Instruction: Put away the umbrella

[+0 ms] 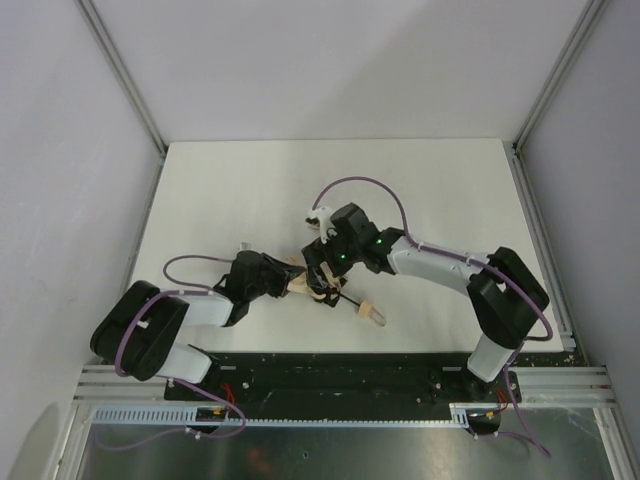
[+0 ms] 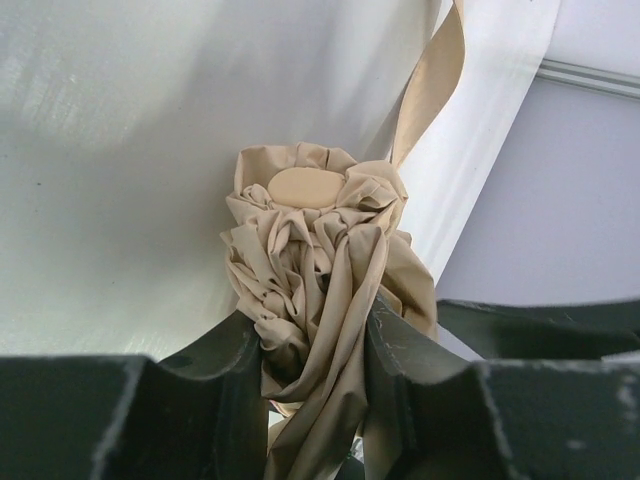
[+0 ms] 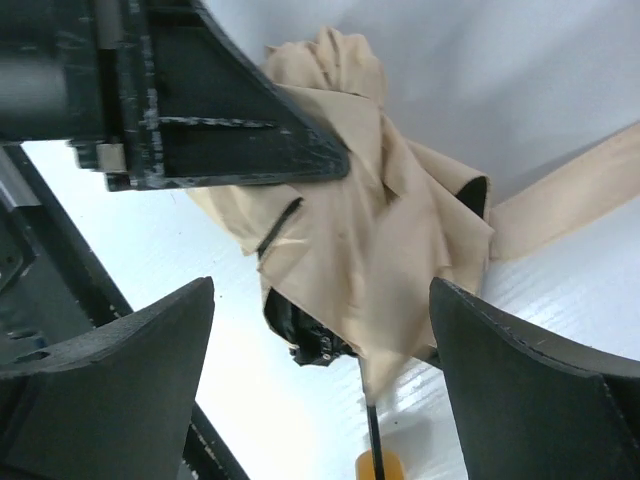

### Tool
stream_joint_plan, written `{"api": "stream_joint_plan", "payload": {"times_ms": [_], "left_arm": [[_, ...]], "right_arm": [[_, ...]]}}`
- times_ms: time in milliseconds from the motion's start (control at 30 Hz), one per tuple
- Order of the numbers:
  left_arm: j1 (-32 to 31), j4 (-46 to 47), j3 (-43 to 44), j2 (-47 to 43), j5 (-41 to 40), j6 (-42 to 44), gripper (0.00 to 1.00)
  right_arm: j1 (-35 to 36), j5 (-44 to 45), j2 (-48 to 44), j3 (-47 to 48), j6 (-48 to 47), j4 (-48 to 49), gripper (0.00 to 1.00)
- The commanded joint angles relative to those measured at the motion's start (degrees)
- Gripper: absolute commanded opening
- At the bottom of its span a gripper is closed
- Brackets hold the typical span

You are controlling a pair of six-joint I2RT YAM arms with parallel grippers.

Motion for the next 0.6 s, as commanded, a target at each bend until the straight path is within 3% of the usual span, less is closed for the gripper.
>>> {"api": "stream_joint_plan", "payload": {"times_ms": [0, 333, 400, 567], "left_arm": [[-0.3, -5.3, -0.4, 1.2, -0.8, 1.6, 0.00], [-0.5, -14.0, 3.1, 1.3, -0.1, -0.9, 0.00], [-0.5, -16.4, 4.0, 1.0, -0.2, -1.4, 0.00], [-0.8, -20.2, 6.3, 0.9, -0.2, -1.6, 0.00]], "right_arm": [[6.2, 15.4, -1.7, -0.3, -6.8, 0.6, 0.91], [17.6, 39.3, 7.6, -1.3, -11.3, 7.4, 0.85], [18.5, 43.2, 10.0, -1.9, -11.9, 8.9, 0.79], [19.7, 50.4, 13.3, -3.8, -11.9, 11.3, 0.48]]}}
